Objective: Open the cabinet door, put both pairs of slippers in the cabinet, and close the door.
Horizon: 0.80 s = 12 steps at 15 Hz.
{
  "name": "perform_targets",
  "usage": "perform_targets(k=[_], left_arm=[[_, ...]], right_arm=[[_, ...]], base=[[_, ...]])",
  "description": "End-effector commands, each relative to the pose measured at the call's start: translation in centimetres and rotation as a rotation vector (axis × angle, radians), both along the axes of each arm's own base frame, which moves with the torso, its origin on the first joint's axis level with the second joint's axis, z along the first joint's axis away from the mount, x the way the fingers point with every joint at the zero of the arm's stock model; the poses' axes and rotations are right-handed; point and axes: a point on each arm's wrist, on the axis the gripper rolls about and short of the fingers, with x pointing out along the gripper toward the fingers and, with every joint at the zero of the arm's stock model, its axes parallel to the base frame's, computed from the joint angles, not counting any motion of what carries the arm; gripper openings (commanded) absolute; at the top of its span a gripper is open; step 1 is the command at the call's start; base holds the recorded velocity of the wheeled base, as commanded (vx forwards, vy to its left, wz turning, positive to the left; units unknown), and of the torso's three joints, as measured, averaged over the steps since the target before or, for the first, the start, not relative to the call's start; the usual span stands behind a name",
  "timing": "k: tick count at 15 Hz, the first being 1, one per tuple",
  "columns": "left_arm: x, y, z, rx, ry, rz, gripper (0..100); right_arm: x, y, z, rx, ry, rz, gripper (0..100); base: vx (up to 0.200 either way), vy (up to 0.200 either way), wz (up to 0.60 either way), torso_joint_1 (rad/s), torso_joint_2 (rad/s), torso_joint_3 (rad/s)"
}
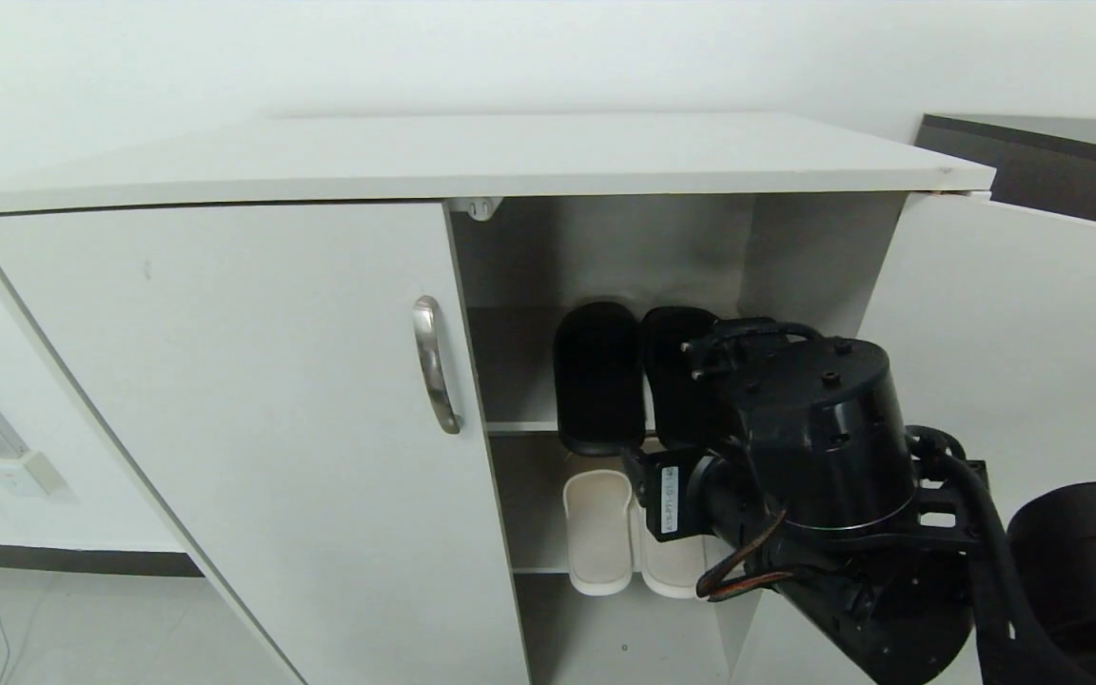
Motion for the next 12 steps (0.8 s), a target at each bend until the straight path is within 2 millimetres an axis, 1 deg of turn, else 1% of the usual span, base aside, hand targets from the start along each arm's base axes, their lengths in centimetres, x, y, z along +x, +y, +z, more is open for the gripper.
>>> perform_targets(k=[1, 8, 12], left_arm=[[0.0, 0.0, 0.0, 0.000, 0.002, 0.000, 0], [0.0, 0.0, 0.0, -0.005, 0.001, 0.005, 0], [0.0, 0.0, 0.0, -0.005, 0.001, 0.003, 0]], right_arm=[[0.0, 0.0, 0.0, 0.006, -0.004, 0.002, 0], [0.2, 0.7, -1.3, -0.035, 0.004, -0.001, 0], [0.2, 0.7, -1.3, -0.024, -0.003, -0.001, 0]], base=[[0.000, 0.000, 0.00, 0.000, 0.00, 0.000], [0.000, 0.000, 0.00, 0.000, 0.00, 0.000], [0.000, 0.000, 0.00, 0.000, 0.00, 0.000]])
